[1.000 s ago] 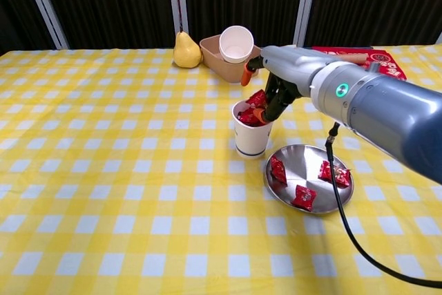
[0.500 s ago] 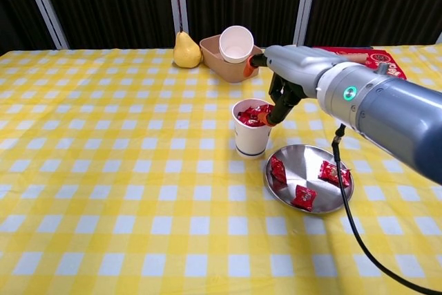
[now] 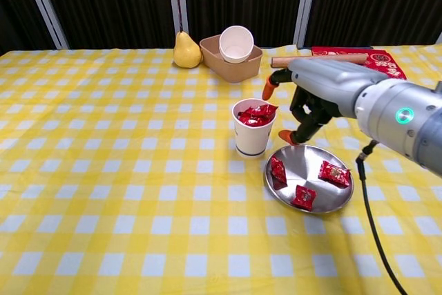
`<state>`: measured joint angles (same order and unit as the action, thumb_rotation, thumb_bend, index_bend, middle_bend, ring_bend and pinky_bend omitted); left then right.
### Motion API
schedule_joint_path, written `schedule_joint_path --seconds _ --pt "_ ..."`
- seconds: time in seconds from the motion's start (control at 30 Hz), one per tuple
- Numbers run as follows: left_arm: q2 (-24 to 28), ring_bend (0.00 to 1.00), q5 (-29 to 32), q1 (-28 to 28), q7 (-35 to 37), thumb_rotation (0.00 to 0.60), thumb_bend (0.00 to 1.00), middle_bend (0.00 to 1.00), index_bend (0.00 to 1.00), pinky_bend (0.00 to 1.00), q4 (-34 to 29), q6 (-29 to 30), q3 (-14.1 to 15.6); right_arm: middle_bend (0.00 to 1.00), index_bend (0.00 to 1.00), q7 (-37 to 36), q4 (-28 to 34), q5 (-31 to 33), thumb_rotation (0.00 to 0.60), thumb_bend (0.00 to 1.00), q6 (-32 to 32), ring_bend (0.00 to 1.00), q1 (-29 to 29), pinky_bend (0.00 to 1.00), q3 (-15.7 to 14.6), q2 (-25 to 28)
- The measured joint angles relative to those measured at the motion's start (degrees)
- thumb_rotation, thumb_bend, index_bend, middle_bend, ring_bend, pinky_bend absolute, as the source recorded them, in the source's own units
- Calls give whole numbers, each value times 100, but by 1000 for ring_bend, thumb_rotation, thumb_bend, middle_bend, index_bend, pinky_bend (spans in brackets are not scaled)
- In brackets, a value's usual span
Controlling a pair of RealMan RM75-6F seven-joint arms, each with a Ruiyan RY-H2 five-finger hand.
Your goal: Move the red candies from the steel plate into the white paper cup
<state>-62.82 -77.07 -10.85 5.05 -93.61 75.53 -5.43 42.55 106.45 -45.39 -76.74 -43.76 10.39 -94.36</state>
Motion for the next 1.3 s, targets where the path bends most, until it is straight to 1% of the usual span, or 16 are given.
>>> schedule_joint_path --seconds 0.2,0.37,0.47,0.63,1.0,1.3 --pt "-28 0 -6 13 -29 600 0 0 1 0 13 49 -6 855 342 -239 80 -72 600 390 -50 921 309 947 -279 171" --pt "-54 0 -11 24 -75 600 0 0 2 0 18 89 -10 855 353 -486 37 -235 600 390 31 921 524 947 -490 223" --pt "-57 0 5 25 -83 600 0 0 2 0 15 90 -17 855 353 -497 -9 -231 600 390 111 921 567 947 -524 218" --pt "-56 0 23 20 -90 600 0 0 3 0 12 67 -19 855 353 -476 -115 -118 600 391 234 921 592 947 -520 157" --pt "-38 0 47 14 -63 600 0 0 5 0 4 25 -20 855 353 -540 -473 94 600 390 515 921 545 946 -309 -88" --pt "-31 0 66 6 -62 600 0 0 6 0 -2 0 -23 855 353 -617 -750 159 600 390 725 921 516 947 -246 -274"
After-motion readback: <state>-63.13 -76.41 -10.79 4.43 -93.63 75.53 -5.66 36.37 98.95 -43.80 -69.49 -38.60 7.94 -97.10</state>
